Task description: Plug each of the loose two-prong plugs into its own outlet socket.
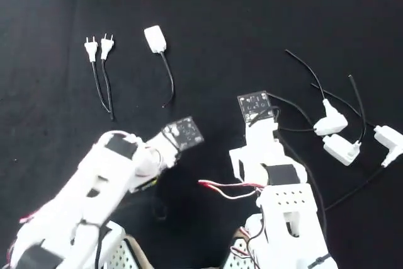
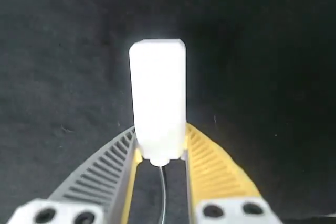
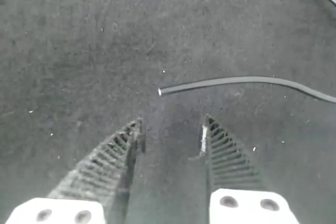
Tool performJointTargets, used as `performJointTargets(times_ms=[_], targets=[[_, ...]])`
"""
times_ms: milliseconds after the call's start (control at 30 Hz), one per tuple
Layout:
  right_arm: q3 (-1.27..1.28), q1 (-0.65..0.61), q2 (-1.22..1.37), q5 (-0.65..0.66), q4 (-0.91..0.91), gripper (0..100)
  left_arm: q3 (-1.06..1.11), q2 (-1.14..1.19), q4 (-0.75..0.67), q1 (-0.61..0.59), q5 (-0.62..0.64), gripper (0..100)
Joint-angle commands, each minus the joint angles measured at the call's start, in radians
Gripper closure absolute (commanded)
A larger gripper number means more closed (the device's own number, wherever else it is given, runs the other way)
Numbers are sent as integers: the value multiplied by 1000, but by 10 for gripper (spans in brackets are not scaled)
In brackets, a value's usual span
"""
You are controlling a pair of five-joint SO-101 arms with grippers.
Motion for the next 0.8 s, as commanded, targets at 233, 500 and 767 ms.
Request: performJointTargets(times_ms=[233,500,767], targets=[[-2,8,-15,11,-12,832,82,-299,97,16,-28,624],[-2,8,-15,12,-14,832,90,-434,163,12,-28,684],[-5,11,-15,12,-15,832,-12,-704,350,27,91,795]])
